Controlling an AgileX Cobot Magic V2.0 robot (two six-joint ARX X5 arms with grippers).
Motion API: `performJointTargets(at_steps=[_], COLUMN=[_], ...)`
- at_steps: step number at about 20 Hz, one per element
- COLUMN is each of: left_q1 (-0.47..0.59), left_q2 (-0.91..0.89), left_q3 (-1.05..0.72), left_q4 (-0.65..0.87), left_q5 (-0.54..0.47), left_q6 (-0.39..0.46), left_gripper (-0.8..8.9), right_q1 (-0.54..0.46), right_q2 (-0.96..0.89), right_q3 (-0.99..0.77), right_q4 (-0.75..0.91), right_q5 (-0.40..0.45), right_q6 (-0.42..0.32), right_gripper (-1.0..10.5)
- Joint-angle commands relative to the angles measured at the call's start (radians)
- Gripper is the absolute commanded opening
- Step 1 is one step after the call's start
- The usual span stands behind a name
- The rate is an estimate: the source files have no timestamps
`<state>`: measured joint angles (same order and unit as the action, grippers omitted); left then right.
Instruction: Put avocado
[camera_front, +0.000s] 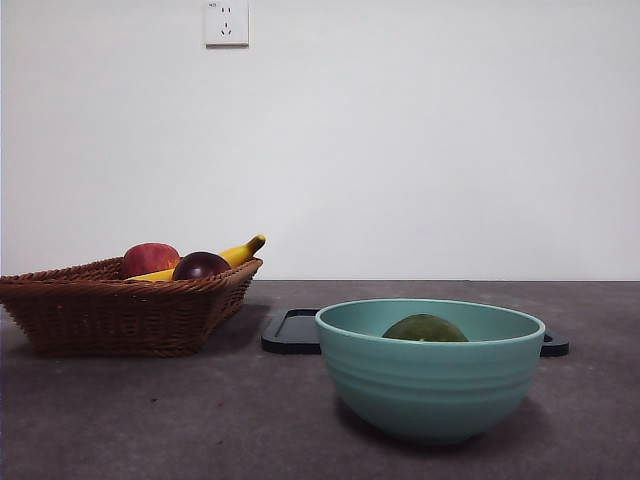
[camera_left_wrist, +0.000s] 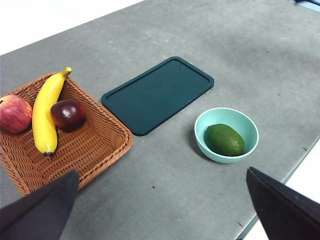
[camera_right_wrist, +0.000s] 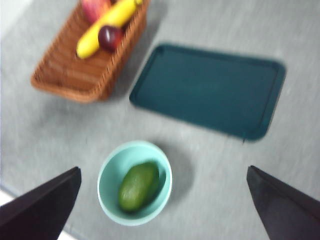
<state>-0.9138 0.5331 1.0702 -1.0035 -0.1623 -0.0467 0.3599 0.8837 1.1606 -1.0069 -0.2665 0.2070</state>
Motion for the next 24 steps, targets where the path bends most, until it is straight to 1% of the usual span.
performJointTargets(at_steps=[1, 5, 6, 9, 13, 18, 21, 23, 24], left_q1=[-0.007, -0.007, -0.007, -0.007, -0.007, -0.007, -0.007, -0.007, -0.007], left_q2=[0.001, 0.001, 0.001, 0.001, 0.001, 0.001, 0.001, 0.001, 0.001], left_q3=[0.013, 0.013, 0.013, 0.013, 0.013, 0.013, 0.013, 0.014, 0.014], left_q4=[0.013, 0.012, 0.012, 0.012, 0.012, 0.012, 0.012, 0.012, 0.012], left_q5=[-0.006, -0.006, -0.006, -0.006, -0.006, -0.006, -0.006, -0.006, -0.006], left_q6=[-0.010, -0.010, -0.010, -0.010, -0.010, -0.010, -0.010, -0.010, -0.010], left_gripper=[5.61, 5.61, 5.61, 5.61, 5.61, 5.61, 5.61, 5.61, 5.61], right_q1=[0.023, 0.093, 0.106, 0.137, 0.142, 0.142, 0.142, 0.142, 0.142], right_q2=[0.076, 0.239, 0.288, 0.444, 0.619, 0.776, 0.840, 0.859, 0.863], right_q3=[0.019, 0.019, 0.019, 0.019, 0.019, 0.019, 0.019, 0.018, 0.018], right_q4=[-0.045, -0.042, -0.045, -0.084, -0.018, 0.048, 0.060, 0.061, 0.064], right_q5=[-0.024, -0.021, -0.021, -0.011, 0.032, 0.032, 0.032, 0.031, 0.031], right_q6=[-0.032, -0.033, -0.044, -0.107, -0.130, -0.163, -0.171, -0.171, -0.171], right_gripper=[6.2, 6.2, 6.2, 6.2, 6.2, 6.2, 5.1, 5.1, 4.4])
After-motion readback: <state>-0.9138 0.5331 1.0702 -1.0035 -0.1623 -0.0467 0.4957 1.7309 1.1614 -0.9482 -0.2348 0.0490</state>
